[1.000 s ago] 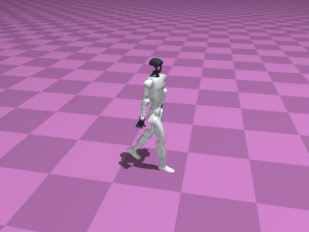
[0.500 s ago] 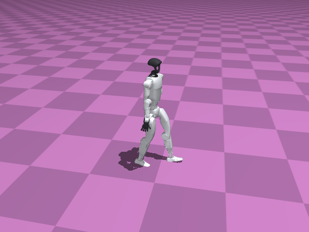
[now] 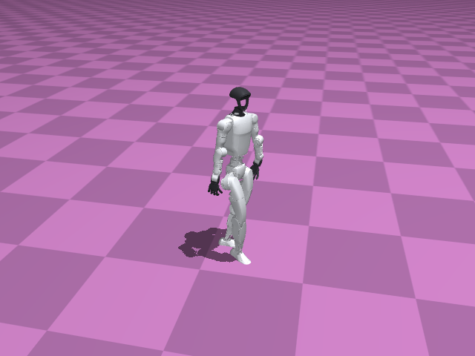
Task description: In place motions
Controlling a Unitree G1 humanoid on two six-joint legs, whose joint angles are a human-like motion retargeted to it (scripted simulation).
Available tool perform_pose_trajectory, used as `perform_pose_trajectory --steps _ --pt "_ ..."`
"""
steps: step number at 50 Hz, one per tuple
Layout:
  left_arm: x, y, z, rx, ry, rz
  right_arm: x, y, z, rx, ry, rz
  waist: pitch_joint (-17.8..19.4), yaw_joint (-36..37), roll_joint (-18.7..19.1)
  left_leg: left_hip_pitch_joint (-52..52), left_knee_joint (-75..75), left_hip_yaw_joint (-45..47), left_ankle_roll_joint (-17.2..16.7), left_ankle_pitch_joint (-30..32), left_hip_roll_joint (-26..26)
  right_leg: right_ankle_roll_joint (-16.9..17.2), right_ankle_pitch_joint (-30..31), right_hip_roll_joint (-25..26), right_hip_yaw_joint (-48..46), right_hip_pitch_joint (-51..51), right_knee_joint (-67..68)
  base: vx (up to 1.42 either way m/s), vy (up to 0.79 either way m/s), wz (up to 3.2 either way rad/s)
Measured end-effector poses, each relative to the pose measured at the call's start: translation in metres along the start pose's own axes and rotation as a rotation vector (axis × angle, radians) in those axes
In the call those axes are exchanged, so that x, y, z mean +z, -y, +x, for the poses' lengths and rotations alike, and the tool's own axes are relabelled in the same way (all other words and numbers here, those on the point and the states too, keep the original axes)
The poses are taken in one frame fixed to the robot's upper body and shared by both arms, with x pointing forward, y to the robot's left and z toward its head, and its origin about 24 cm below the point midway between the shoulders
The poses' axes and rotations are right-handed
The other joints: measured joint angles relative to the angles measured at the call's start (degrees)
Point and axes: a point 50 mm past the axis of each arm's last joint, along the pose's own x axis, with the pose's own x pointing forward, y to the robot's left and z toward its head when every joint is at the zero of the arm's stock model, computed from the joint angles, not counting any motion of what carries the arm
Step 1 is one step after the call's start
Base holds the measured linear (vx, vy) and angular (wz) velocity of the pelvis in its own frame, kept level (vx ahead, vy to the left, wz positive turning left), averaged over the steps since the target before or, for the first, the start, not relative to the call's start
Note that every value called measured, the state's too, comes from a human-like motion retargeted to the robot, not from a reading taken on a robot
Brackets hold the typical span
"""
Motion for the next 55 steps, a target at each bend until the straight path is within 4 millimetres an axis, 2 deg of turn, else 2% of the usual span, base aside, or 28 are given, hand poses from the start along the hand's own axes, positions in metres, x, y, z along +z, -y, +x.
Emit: perform_pose_trajectory --steps 3,6,7,8,9,12,15,17,20,22,23,25,28,32,35,38,40,43,45,47,48,50,52,55 --pt "0.020 0.000 -0.006 0.008 0.060 0.034 -0.006 -0.001 0.000 0.008 -0.028 0.008 0.94 -1.25 -2.67 4.62 -1.34 0.08 0.86 -1.67 -3.48 3.50 2.13 -1.84 -3.81 -2.12 -11.80 0.49 -0.17 0.02" --pt "0.032 0.004 -0.009 -0.011 0.100 0.058 -0.016 -0.003 0.001 0.017 -0.067 0.030 0.93 -0.81 -2.80 8.28 -2.43 1.68 1.04 -2.78 -3.92 2.65 1.91 -2.40 -9.58 -4.06 -17.07 0.54 -0.20 -0.18" --pt "0.035 0.007 -0.009 -0.023 0.105 0.066 -0.021 -0.004 0.001 0.022 -0.084 0.043 0.70 -0.80 -2.65 9.09 -2.44 1.70 1.18 -2.98 -3.98 1.73 1.49 -2.69 -11.77 -4.07 -17.54 0.57 -0.21 0.15" --pt "0.035 0.010 -0.007 -0.036 0.105 0.075 -0.026 -0.005 0.001 0.029 -0.102 0.058 0.34 -1.11 -2.29 9.60 -2.23 1.18 1.36 -2.99 -3.82 -1.12 1.99 -2.74 -13.16 -3.98 -17.40 0.55 -0.19 0.37" --pt "0.035 0.014 -0.005 -0.050 0.102 0.082 -0.031 -0.007 0.001 0.035 -0.119 0.074 -0.14 -1.50 -2.04 10.00 -1.91 0.59 1.59 -2.72 -3.85 -2.60 3.21 -3.35 -13.98 -3.74 -16.79 0.53 -0.17 0.53" --pt "0.028 0.027 0.003 -0.093 0.077 0.098 -0.044 -0.010 0.000 0.057 -0.161 0.128 -2.12 -2.52 -0.95 10.70 -0.60 -0.24 2.22 0.00 -3.49 -3.97 5.89 -5.35 -15.32 -3.28 -13.01 0.62 -0.24 0.39" --pt "0.011 0.038 0.016 -0.125 0.051 0.087 -0.051 -0.012 0.000 0.072 -0.183 0.171 -4.05 -1.71 0.42 10.47 2.65 2.10 2.86 6.06 -2.26 -6.50 3.88 -5.35 -12.62 -3.73 -8.51 0.62 -0.27 -0.24" --pt "-0.002 0.038 0.021 -0.132 0.041 0.071 -0.047 -0.012 0.000 0.075 -0.166 0.175 -2.97 -2.72 -0.97 9.89 9.47 3.68 4.55 12.37 -1.14 -8.10 2.69 -6.22 -11.26 -0.55 -8.66 0.48 -0.25 -0.08" --pt "-0.018 0.029 0.021 -0.117 -0.009 0.068 -0.036 -0.013 0.002 0.085 -0.112 0.167 -1.26 -2.94 -5.20 5.65 25.54 5.68 9.58 18.73 -0.52 -7.13 -0.67 -9.87 -9.04 4.56 -8.00 0.57 -0.31 -0.10" --pt "-0.028 0.027 0.022 -0.088 -0.060 0.068 -0.031 -0.011 0.002 0.087 -0.084 0.160 -0.96 -0.04 -5.83 -0.54 38.29 5.84 11.03 13.31 1.49 -6.67 -1.78 -9.97 -7.35 6.32 -7.90 0.55 -0.29 -0.74" --pt "-0.034 0.025 0.023 -0.074 -0.078 0.051 -0.028 -0.010 0.002 0.085 -0.077 0.143 -0.27 2.13 -6.00 -1.64 43.19 7.93 11.35 8.90 4.32 -7.03 -2.34 -8.66 -5.88 7.78 -8.08 0.47 -0.30 -1.31" --pt "-0.040 0.024 0.024 -0.075 -0.077 0.014 -0.015 -0.002 0.000 0.058 -0.054 0.093 1.35 4.81 -6.61 -4.75 48.31 9.81 11.45 3.51 6.53 -7.47 -2.72 -7.47 -3.55 10.15 -9.06 0.37 -0.23 -1.23" --pt "-0.040 0.032 0.028 -0.123 -0.038 -0.034 0.016 0.016 -0.007 -0.017 0.016 0.003 2.22 5.34 -6.70 -13.79 47.15 9.00 11.36 1.96 3.67 -6.52 -2.19 -8.33 -1.29 10.62 -10.74 0.17 -0.01 -0.59" --pt "-0.055 0.037 0.033 -0.140 -0.044 -0.111 0.050 0.032 -0.017 -0.079 0.124 -0.111 1.62 6.71 -4.45 -21.40 33.06 5.45 4.51 3.30 1.75 -6.31 -2.60 -5.36 2.76 10.91 -12.22 0.34 -0.04 -0.97" --pt "-0.070 0.041 0.036 -0.146 -0.083 -0.153 0.069 0.039 -0.024 -0.104 0.185 -0.163 2.09 8.50 -1.31 -22.16 16.36 2.03 -1.55 6.30 3.18 -6.38 -3.37 -1.00 6.05 12.71 -13.21 0.46 -0.03 -1.31" --pt "-0.084 0.044 0.037 -0.162 -0.125 -0.179 0.081 0.039 -0.027 -0.109 0.219 -0.182 3.30 9.10 1.13 -21.54 2.84 -2.50 -5.99 6.17 5.10 -6.31 -4.66 2.76 9.32 16.44 -14.32 0.46 0.01 -1.20" --pt "-0.093 0.045 0.038 -0.169 -0.151 -0.189 0.081 0.037 -0.027 -0.097 0.221 -0.181 3.81 8.76 1.97 -21.39 -2.57 -5.77 -10.13 5.58 5.81 -5.93 -5.83 3.94 11.42 19.27 -14.88 0.68 0.09 -0.90" --pt "-0.101 0.046 0.038 -0.173 -0.177 -0.189 0.069 0.031 -0.021 -0.069 0.187 -0.148 2.29 6.83 2.95 -21.71 -2.58 -5.20 -10.28 4.69 6.68 -4.91 -8.77 4.29 12.75 21.22 -14.51 0.66 0.13 -0.42" --pt "-0.102 0.046 0.038 -0.171 -0.186 -0.178 0.052 0.027 -0.016 -0.048 0.146 -0.097 0.04 6.19 3.35 -21.90 0.07 -2.90 -6.29 4.15 6.43 -4.37 -11.05 3.61 12.51 21.14 -13.50 0.63 0.16 -0.19" --pt "-0.100 0.044 0.038 -0.167 -0.182 -0.167 0.030 0.023 -0.011 -0.021 0.084 -0.032 -1.13 6.81 4.30 -20.08 0.22 -0.51 -6.81 8.73 7.37 -4.82 -13.33 4.01 12.37 22.00 -11.59 0.66 0.17 -0.39" --pt "-0.099 0.044 0.038 -0.166 -0.177 -0.161 0.017 0.021 -0.008 -0.008 0.047 0.002 -1.61 7.42 4.44 -19.91 0.82 -4.11 -6.26 11.67 6.66 -4.91 -14.35 3.76 12.78 22.40 -10.32 0.73 0.17 -0.53" --pt "-0.098 0.042 0.038 -0.167 -0.168 -0.154 -0.008 0.014 -0.005 0.016 -0.038 0.057 -2.82 7.94 3.88 -19.42 3.34 -7.97 -4.58 9.52 4.93 -5.08 -15.35 2.38 13.41 23.07 -7.40 0.87 0.21 -0.55" --pt "-0.094 0.039 0.036 -0.170 -0.164 -0.147 -0.031 0.007 -0.004 0.037 -0.122 0.102 -3.41 7.87 3.15 -17.25 4.77 -5.58 -2.84 6.06 4.69 -5.59 -12.59 0.71 13.44 23.30 -3.22 0.79 0.19 -0.40" --pt "-0.077 0.036 0.033 -0.148 -0.149 -0.114 -0.050 0.000 -0.003 0.057 -0.180 0.185 -2.79 7.75 4.59 -12.81 3.35 -3.82 -0.79 3.23 5.65 -6.32 -3.10 -0.60 10.99 20.07 7.61 0.49 0.11 -0.28"
